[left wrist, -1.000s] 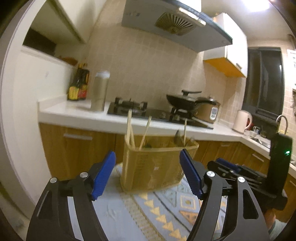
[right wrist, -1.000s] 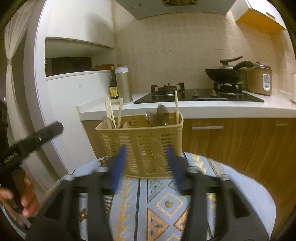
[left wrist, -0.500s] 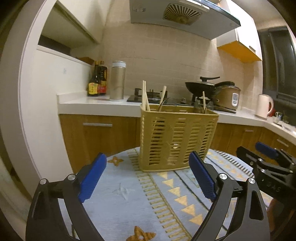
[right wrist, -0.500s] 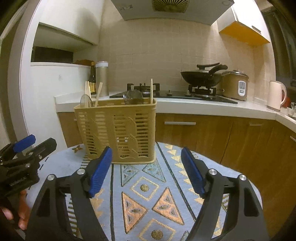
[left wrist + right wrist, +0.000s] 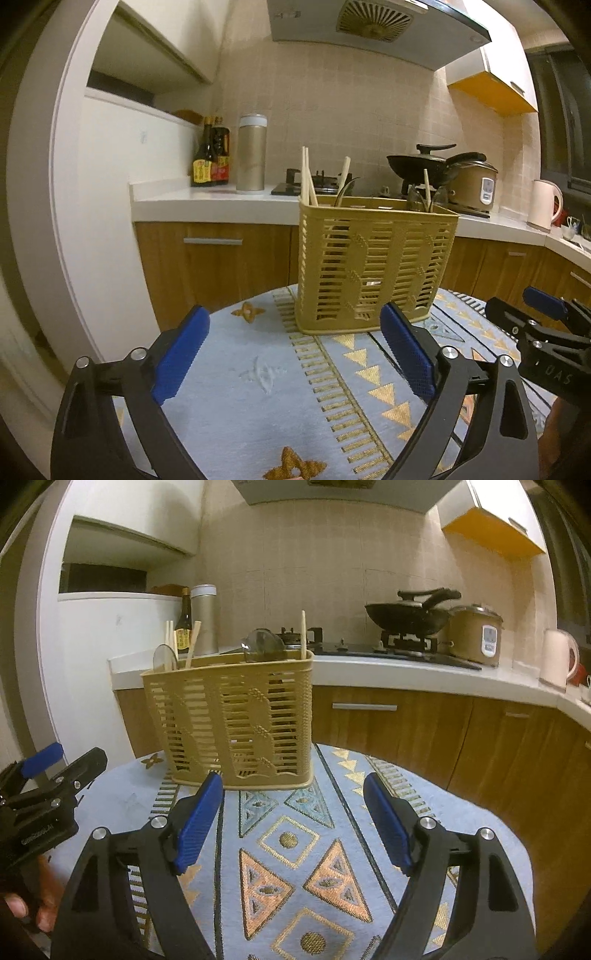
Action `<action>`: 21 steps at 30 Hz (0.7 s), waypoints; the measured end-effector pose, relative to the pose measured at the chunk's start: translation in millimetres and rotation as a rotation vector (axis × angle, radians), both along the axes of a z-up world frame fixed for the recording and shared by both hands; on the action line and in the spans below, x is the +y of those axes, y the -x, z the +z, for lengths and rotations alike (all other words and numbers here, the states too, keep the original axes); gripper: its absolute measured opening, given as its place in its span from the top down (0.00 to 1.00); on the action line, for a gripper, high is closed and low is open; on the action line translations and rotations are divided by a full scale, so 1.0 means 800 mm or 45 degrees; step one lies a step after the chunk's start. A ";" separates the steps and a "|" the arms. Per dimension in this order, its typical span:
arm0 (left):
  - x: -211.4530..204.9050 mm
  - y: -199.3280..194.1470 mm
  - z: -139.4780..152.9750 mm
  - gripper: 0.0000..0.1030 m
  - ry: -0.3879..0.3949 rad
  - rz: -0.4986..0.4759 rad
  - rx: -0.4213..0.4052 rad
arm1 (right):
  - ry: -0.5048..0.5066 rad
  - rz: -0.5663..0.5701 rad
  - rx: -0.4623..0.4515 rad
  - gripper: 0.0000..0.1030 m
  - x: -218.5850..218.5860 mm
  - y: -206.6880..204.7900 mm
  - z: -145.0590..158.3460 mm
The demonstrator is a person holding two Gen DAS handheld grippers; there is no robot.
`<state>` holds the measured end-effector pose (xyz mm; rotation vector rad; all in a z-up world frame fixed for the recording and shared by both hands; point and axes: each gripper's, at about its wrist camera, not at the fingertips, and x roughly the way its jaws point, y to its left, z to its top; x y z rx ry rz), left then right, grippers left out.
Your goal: Organize utensils
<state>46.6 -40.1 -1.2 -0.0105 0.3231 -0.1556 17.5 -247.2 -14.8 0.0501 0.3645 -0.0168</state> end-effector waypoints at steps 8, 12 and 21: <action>0.000 -0.003 0.000 0.09 0.011 0.003 0.014 | 0.042 -0.017 -0.056 0.21 0.009 0.007 0.004; 0.003 -0.004 0.000 0.09 0.025 0.006 0.027 | 0.004 -0.042 -0.063 0.20 0.005 0.005 0.005; 0.002 -0.006 0.000 0.08 0.024 0.004 0.033 | 0.044 -0.082 -0.118 0.11 0.015 0.012 0.004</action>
